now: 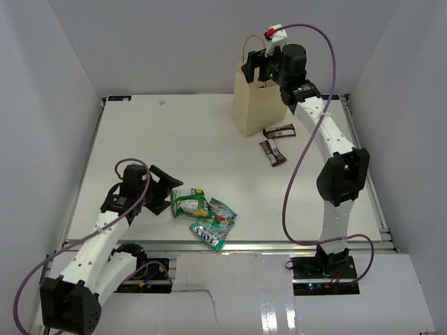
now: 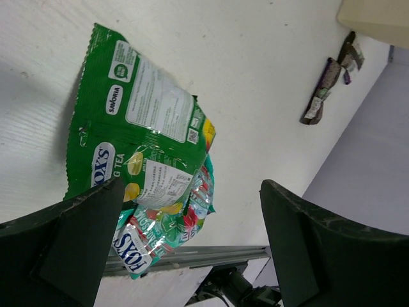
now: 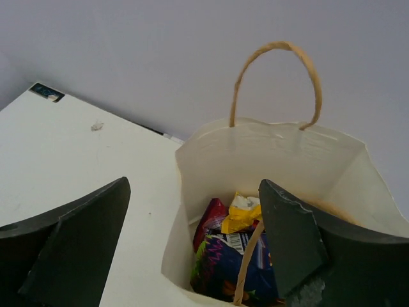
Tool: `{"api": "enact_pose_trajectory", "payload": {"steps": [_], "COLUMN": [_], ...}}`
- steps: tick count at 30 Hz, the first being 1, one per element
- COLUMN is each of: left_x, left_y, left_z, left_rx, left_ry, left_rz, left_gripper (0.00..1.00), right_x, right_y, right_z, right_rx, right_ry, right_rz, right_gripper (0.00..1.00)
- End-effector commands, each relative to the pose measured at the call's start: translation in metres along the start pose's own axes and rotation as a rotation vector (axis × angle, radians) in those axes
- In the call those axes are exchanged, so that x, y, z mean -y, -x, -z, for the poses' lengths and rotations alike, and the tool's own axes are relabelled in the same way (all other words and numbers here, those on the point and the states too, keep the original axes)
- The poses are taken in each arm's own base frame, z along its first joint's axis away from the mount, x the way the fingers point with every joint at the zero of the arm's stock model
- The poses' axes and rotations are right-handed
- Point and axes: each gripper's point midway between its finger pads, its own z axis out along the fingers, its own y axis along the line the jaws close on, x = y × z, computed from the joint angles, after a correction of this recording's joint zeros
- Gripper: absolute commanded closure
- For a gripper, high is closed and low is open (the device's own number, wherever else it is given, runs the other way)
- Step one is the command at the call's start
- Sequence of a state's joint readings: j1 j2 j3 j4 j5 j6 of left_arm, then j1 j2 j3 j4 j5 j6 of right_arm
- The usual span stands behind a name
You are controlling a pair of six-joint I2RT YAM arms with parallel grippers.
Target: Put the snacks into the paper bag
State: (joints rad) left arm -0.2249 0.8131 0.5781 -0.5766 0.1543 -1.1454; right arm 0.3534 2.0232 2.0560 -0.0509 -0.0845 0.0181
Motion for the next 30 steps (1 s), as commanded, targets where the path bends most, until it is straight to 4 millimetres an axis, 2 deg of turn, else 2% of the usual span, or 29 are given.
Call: {"api": "enact_pose_trajectory", "payload": {"steps": [1,2,3,4,5,6,7,8,9,10,11,13,14,15,17,18,20,21,24,26,28,30], "left_x": [-0.007,-0.015,-0.026,-0.027,-0.029,-0.029,-0.028,-0.028,-0.026,-0.018,-0.020,-0.020,-0.026,-0.032,-0.042,-0.051,-0.060,-0.063,-0.050,-0.034,0.003,0.045], "left_y": [-0.008,-0.010,-0.016,-0.018,-0.025,-0.029,-0.033,-0.039,-0.043,-0.045,-0.049,-0.053,-0.057,-0.057,-0.059,-0.058,-0.056,-0.056,-0.050,-0.041,-0.022,-0.009], "left_z": [-0.006,-0.007,-0.006,-0.007,-0.009,-0.011,-0.012,-0.016,-0.018,-0.019,-0.025,-0.030,-0.034,-0.036,-0.042,-0.046,-0.052,-0.056,-0.063,-0.065,-0.065,-0.060], "left_rx": [-0.068,-0.078,-0.104,-0.113,-0.136,-0.148,-0.159,-0.176,-0.187,-0.197,-0.210,-0.221,-0.228,-0.217,-0.208,-0.193,-0.175,-0.172,-0.164,-0.144,-0.102,-0.075], "left_ry": [0.102,0.158,0.224,0.250,0.286,0.297,0.305,0.335,0.348,0.345,0.385,0.427,0.492,0.532,0.581,0.617,0.638,0.641,0.572,0.501,0.343,0.166], "left_rz": [0.074,0.101,0.129,0.153,0.214,0.251,0.280,0.327,0.346,0.343,0.361,0.352,0.347,0.340,0.336,0.332,0.325,0.312,0.264,0.211,0.064,-0.070], "left_gripper": [0.02,0.02,0.02,0.02,0.02,0.02,0.02,0.02,0.02,0.02,0.02,0.02,0.02,0.06,0.11,0.20,0.31,0.47,0.65,0.69,0.72,0.76], "right_x": [-0.043,-0.058,-0.065,-0.082,-0.091,-0.092,-0.094,-0.097,-0.096,-0.097,-0.096,-0.098,-0.099,-0.098,-0.099,-0.098,-0.099,-0.100,-0.105,-0.111,-0.128,-0.142], "right_y": [0.076,0.084,0.074,0.067,0.062,0.038,0.026,0.025,-0.009,-0.010,-0.041,-0.055,-0.052,-0.068,-0.067,-0.070,-0.072,-0.072,-0.073,-0.073,-0.078,-0.079], "right_z": [0.049,0.066,0.076,0.089,0.103,0.106,0.112,0.127,0.132,0.145,0.150,0.162,0.173,0.179,0.191,0.195,0.205,0.209,0.226,0.239,0.264,0.285], "right_rx": [0.167,0.186,0.164,0.148,0.112,0.061,0.031,0.024,-0.043,-0.045,-0.110,-0.137,-0.128,-0.161,-0.155,-0.160,-0.159,-0.159,-0.155,-0.135,-0.133,-0.038], "right_ry": [0.301,0.412,0.497,0.605,0.639,0.651,0.661,0.663,0.669,0.658,0.657,0.654,0.649,0.643,0.637,0.635,0.635,0.644,0.697,0.760,0.906,1.061], "right_rz": [0.113,0.161,0.214,0.230,0.228,0.224,0.215,0.218,0.192,0.199,0.170,0.162,0.169,0.150,0.146,0.140,0.136,0.131,0.114,0.149,0.148,0.268], "right_gripper": [0.13,0.13,0.13,0.14,0.14,0.14,0.14,0.14,0.14,0.15,0.15,0.15,0.15,0.15,0.15,0.15,0.15,0.15,0.15,0.15,0.15,0.16]}}
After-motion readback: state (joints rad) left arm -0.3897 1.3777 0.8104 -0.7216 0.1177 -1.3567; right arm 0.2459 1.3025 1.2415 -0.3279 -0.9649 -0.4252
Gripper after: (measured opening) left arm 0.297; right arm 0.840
